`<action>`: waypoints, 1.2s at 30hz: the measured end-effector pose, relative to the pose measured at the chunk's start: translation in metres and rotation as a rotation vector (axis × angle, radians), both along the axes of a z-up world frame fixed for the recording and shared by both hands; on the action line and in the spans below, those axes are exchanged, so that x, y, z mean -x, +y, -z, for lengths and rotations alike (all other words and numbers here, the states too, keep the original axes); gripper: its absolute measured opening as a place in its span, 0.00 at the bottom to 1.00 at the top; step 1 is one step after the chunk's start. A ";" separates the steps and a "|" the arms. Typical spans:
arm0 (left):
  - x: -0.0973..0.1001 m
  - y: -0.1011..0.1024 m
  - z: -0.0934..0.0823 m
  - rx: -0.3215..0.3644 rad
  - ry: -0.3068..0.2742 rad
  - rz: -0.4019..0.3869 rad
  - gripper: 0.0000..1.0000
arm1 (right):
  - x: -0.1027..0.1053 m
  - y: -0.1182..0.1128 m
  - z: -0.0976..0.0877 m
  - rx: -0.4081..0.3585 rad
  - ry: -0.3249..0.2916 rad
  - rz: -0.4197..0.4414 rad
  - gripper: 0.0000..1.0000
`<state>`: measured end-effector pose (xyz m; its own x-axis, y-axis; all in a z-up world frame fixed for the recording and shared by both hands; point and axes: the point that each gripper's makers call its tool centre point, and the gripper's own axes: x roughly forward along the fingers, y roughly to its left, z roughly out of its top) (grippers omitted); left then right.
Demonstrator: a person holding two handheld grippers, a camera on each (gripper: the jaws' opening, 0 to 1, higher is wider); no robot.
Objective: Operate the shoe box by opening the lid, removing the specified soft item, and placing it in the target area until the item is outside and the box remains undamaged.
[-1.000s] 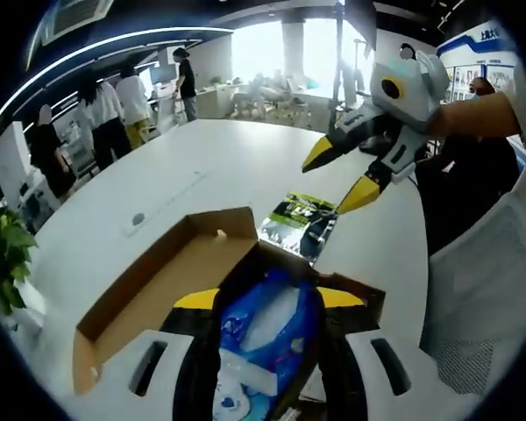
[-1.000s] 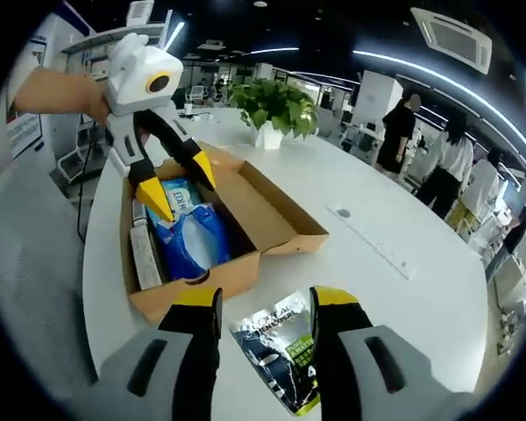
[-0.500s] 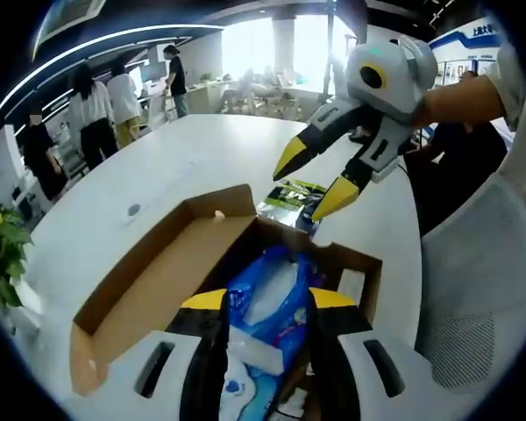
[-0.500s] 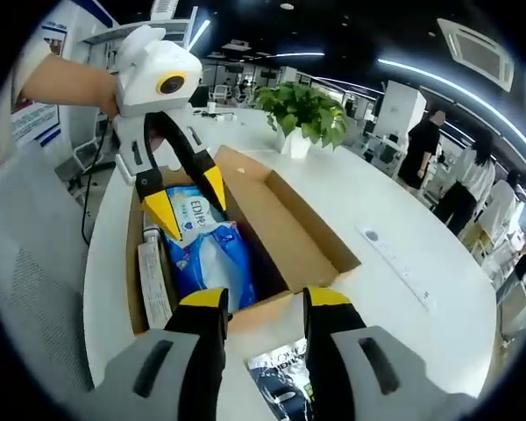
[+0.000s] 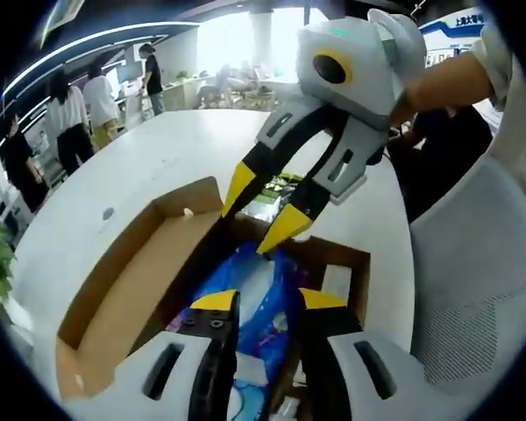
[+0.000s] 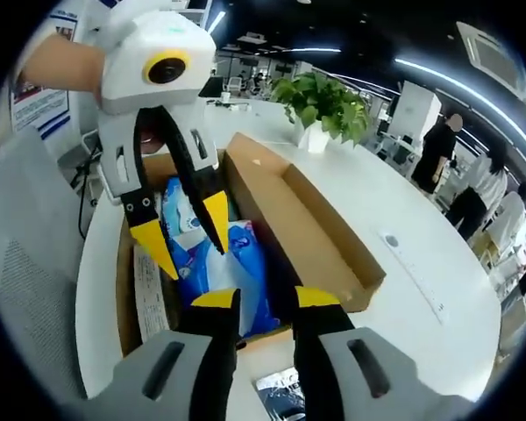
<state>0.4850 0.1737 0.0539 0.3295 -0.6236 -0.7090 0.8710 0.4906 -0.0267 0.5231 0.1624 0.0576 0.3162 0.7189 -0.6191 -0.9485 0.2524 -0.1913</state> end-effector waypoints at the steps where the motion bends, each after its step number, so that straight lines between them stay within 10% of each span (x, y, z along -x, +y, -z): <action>1: -0.001 0.000 0.001 -0.002 0.000 0.000 0.22 | 0.000 0.002 0.002 0.006 -0.002 -0.003 0.18; 18: -0.001 -0.010 0.017 -0.016 0.050 0.024 0.00 | -0.008 0.011 0.025 0.035 0.039 0.054 0.00; 36: 0.009 -0.006 0.013 -0.024 0.073 0.034 0.00 | -0.007 0.011 0.019 -0.008 0.050 0.079 0.00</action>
